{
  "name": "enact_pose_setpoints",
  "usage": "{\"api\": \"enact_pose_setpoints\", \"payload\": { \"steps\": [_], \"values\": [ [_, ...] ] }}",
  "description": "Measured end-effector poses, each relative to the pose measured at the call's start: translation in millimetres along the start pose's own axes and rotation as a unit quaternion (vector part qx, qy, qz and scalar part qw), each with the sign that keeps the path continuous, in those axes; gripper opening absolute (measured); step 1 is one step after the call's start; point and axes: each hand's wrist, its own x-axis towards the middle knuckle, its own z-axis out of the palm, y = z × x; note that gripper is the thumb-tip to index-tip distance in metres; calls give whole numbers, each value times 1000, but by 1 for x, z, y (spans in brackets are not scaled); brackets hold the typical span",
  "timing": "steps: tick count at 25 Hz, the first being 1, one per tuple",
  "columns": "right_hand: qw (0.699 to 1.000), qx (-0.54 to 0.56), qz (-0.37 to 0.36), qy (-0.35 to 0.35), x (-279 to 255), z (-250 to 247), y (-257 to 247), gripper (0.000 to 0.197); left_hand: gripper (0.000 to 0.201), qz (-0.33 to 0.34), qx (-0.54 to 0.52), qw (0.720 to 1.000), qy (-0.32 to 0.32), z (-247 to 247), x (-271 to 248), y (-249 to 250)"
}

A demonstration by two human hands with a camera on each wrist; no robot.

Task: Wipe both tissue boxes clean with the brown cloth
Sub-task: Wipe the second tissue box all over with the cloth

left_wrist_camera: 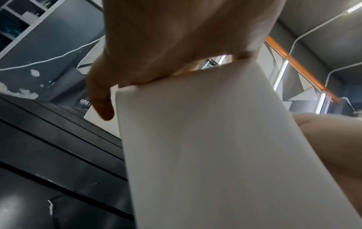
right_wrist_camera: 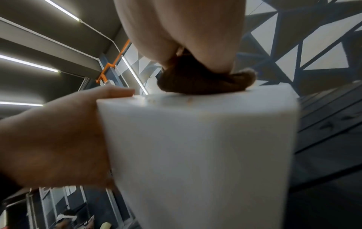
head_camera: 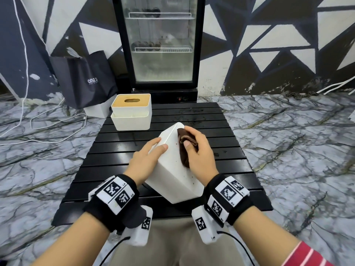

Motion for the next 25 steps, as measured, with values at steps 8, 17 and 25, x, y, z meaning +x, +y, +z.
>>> {"api": "enact_pose_setpoints", "payload": {
  "steps": [8, 17, 25],
  "values": [
    [995, -79, -57, -24, -25, 15, 16, 45, 54, 73, 25, 997, -17, -2, -2, -8],
    [991, -97, -81, -54, -22, 22, 6, 46, 64, 114, 34, 993, -13, 0, 4, -9],
    [991, -90, -95, -41, -30, 29, -4, 53, 65, 130, 36, 991, -20, 5, 1, -9]
  ]
}}
